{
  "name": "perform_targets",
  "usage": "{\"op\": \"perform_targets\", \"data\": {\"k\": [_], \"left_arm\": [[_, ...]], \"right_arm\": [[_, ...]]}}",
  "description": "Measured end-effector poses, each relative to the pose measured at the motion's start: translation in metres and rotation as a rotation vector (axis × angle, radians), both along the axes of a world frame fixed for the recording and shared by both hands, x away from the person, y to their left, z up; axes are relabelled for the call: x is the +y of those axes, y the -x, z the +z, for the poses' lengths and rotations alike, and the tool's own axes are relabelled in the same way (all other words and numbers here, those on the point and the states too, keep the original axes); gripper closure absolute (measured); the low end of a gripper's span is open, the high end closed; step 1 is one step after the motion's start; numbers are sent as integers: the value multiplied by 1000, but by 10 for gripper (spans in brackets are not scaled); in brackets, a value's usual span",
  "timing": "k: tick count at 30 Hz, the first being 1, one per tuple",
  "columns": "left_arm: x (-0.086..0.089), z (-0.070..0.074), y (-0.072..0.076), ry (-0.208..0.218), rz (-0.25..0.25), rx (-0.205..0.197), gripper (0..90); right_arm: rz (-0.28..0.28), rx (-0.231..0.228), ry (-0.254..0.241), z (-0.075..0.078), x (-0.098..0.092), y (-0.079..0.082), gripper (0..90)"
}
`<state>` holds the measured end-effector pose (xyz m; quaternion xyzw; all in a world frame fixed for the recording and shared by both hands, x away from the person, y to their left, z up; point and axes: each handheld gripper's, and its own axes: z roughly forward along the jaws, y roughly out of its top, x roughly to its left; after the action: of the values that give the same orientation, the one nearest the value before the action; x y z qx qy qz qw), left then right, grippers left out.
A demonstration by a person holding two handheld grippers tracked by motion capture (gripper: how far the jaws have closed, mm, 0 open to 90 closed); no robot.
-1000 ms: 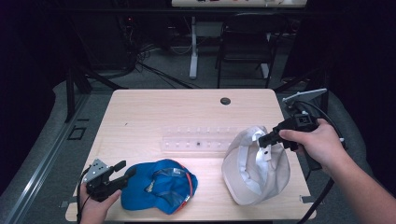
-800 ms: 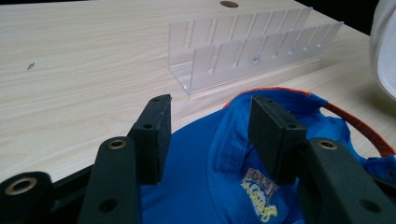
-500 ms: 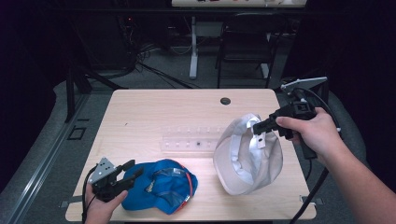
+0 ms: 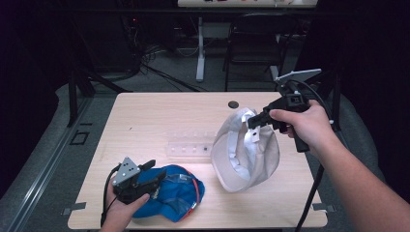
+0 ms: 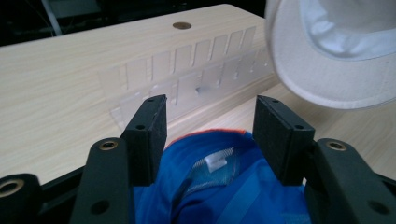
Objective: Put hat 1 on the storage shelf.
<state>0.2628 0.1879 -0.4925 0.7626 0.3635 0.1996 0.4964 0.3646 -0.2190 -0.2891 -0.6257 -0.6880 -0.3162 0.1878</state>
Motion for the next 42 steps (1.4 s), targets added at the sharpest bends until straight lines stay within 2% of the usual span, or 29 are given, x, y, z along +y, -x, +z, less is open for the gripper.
{"op": "perform_targets", "data": {"k": [4, 8, 9, 10, 13, 15, 18, 23, 29, 32, 37, 38, 41, 42], "left_arm": [[-16, 2, 0, -35, -32, -30, 436], [-28, 2, -2, -49, -60, -23, 437], [-31, 2, -2, -52, -61, -23, 438], [-33, 2, -3, -53, -64, -24, 439], [-42, 3, -4, -66, -56, -39, 438], [-48, 3, -6, -89, -60, -52, 438], [-56, 4, -9, -91, -79, -37, 438], [-69, 4, -11, -97, -98, -35, 438], [-80, 7, -14, -123, -117, -53, 435], [-85, 9, -16, -122, -123, -55, 435], [-96, 8, -17, -154, -137, -56, 430], [-104, 6, -17, -183, -148, -56, 427], [-111, 4, -17, -202, -148, -66, 425], [-118, 3, -17, -229, -144, -84, 425]], "right_arm": [[9, -19, -20, -1, 8, -6, 840], [4, -9, -31, -2, 16, -12, 839], [4, -22, -34, -3, 17, -13, 839], [0, -13, -35, -3, 18, -14, 839], [2, -26, -45, -4, 23, -18, 839], [14, -28, -44, -4, 24, -21, 839], [7, -36, -52, -3, 29, -24, 839], [-8, -50, -62, 1, 36, -30, 839], [-8, -71, -93, 7, 42, -37, 839], [-19, -80, -104, 10, 45, -39, 839], [-31, -97, -109, 12, 51, -43, 839], [-28, -90, -105, 13, 52, -44, 839], [-36, -103, -111, 13, 56, -45, 839], [-34, -104, -112, 14, 57, -46, 839]]}}
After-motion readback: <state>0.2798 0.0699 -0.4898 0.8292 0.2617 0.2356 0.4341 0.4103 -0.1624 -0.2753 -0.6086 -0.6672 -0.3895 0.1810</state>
